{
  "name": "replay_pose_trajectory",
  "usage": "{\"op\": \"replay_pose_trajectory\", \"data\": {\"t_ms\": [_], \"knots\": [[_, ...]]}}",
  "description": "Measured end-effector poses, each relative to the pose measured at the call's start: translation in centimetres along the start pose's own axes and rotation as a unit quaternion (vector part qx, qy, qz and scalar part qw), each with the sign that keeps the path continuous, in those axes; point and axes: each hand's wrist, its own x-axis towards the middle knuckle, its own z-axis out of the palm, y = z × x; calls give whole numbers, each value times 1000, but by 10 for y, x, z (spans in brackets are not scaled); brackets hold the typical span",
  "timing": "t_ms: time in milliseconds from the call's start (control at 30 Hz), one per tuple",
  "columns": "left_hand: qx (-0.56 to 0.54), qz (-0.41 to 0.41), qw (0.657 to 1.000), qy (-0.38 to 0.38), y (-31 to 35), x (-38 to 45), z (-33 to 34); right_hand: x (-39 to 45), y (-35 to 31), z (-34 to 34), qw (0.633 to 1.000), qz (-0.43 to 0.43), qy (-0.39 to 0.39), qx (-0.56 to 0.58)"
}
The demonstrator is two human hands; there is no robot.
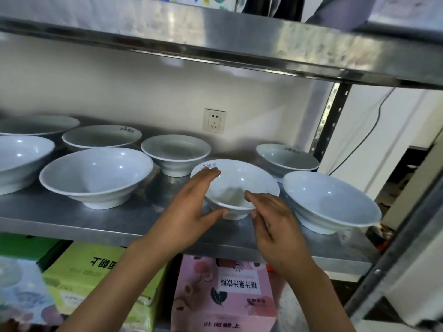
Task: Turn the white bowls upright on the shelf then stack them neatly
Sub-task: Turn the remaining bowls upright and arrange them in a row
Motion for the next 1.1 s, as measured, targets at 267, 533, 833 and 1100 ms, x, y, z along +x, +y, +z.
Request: {"op": "replay_pose_trajectory", "data": {"t_ms": [267,533,833,1100], "knots": [[54,64,996,-11,19,-1,17,-32,10,-31,974,104,190,64],[134,78,988,-8,35,5,45,-49,41,-48,930,246,251,108],[35,102,994,22,39,16,59,-53,60,-46,905,320,217,174],[66,137,988,16,40,18,60,-47,60,-46,923,288,231,107]]}}
